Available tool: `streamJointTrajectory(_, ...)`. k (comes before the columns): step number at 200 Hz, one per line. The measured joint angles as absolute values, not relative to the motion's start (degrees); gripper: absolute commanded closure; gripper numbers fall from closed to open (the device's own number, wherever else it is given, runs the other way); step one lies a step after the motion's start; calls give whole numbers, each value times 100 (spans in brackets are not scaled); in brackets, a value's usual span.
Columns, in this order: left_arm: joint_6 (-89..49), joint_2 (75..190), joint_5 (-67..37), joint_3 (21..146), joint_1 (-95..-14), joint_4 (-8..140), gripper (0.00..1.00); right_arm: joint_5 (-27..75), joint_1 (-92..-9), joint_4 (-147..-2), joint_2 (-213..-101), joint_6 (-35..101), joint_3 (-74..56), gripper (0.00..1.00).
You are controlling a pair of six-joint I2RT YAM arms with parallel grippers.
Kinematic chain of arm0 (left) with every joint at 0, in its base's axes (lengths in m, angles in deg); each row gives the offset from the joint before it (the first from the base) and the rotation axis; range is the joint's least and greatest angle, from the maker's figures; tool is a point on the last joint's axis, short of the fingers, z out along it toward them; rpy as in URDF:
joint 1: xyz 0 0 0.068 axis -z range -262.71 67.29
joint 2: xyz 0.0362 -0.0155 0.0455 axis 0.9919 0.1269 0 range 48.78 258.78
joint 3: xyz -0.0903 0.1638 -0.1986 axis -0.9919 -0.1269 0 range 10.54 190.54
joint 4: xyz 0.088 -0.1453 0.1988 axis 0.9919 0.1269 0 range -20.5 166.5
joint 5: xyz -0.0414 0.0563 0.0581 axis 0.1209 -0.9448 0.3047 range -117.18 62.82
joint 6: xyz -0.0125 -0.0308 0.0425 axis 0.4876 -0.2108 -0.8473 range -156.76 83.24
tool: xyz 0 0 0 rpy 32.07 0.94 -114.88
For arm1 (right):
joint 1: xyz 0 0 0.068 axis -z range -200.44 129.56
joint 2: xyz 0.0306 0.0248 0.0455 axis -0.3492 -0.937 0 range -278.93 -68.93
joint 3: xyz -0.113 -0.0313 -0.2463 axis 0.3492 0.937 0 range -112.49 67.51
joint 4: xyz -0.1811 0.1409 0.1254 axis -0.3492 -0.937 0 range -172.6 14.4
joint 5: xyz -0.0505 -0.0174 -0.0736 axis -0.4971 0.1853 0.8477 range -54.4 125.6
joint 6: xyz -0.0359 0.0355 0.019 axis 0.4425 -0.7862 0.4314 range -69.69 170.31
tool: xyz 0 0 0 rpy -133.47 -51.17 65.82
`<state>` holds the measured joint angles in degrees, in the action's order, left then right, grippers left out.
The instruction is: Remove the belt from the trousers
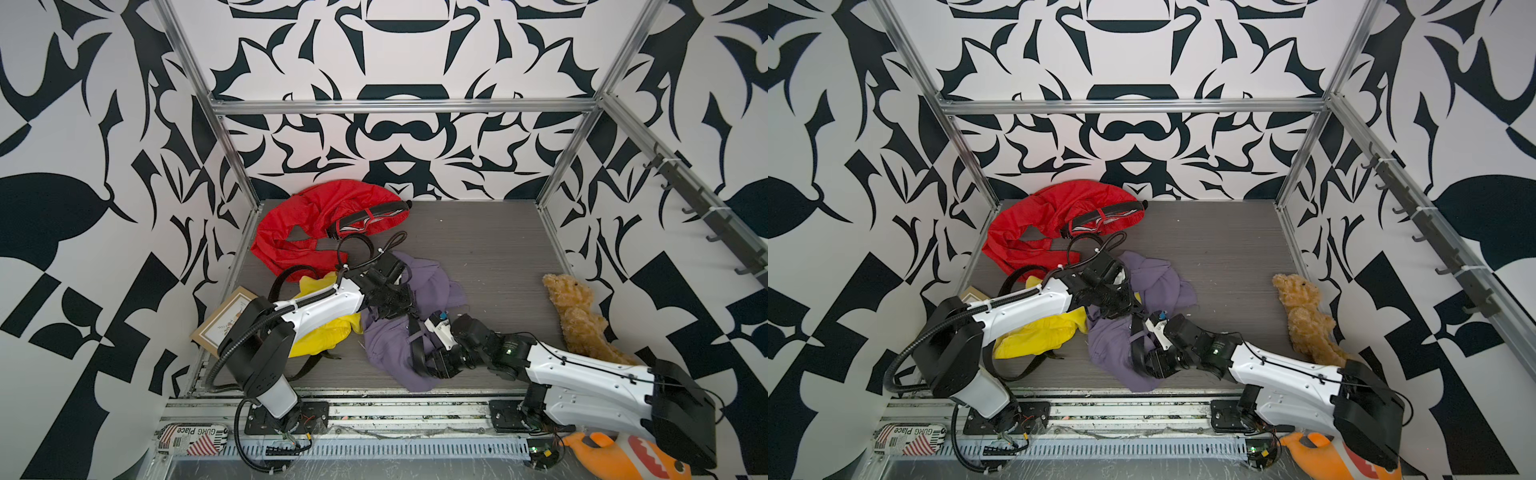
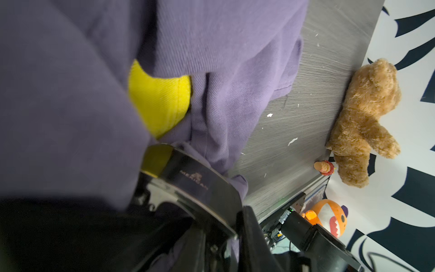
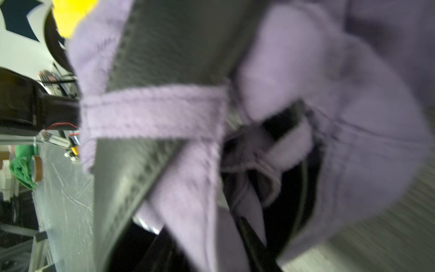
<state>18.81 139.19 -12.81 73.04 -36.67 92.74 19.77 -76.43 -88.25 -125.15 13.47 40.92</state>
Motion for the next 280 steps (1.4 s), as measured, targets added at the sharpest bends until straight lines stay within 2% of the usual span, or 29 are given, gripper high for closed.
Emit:
streamJointTrajectory(25, 1682, 13134, -1524, 7308, -3699, 9473, 100, 2309, -7606, -9413, -11866, 1460, 3725, 37)
streamJointTrajectory(59, 1361, 11950, -1620, 7153, -3844, 9486, 100, 2541, -7265, -10029, -11669, 1769, 3070, 34)
streamJointTrajectory(89, 1136, 10794, -1622, 6572, -4071, 9537, 100, 2490, -6607, -10300, -11709, 2090, 2543, 33)
streamJointTrajectory(121, 1009, 9998, -1502, 5947, -4364, 9626, 100, 1922, -6220, -10180, -12338, 2466, 1959, 31)
streamJointTrajectory(162, 788, 9473, -1273, 5256, -4499, 9591, 100, 1282, -6786, -9710, -13361, 2822, 1808, 32)
streamJointTrajectory(177, 771, 9224, -1176, 4900, -4508, 9460, 100, 1210, -7037, -9463, -13742, 2829, 1828, 39)
streamJointTrajectory(190, 771, 9041, -1120, 4666, -4515, 9349, 100, 1177, -7179, -9104, -14061, 2789, 1940, 53)
streamJointTrajectory(226, 771, 8743, -1078, 4426, -4528, 9150, 100, 1409, -7228, -8613, -15018, 2601, 2364, 86)
streamJointTrajectory(237, 762, 8652, -1085, 4404, -4545, 9137, 100, 1509, -7223, -8599, -15239, 2564, 2464, 100)
streamJointTrajectory(263, 731, 8332, -1163, 4270, -4563, 9121, 86, 1756, -7236, -8726, -15282, 2387, 2510, 100)
streamJointTrajectory(280, 760, 8050, -1259, 4082, -4563, 9054, 85, 1940, -7221, -8903, -15053, 2350, 2510, 100)
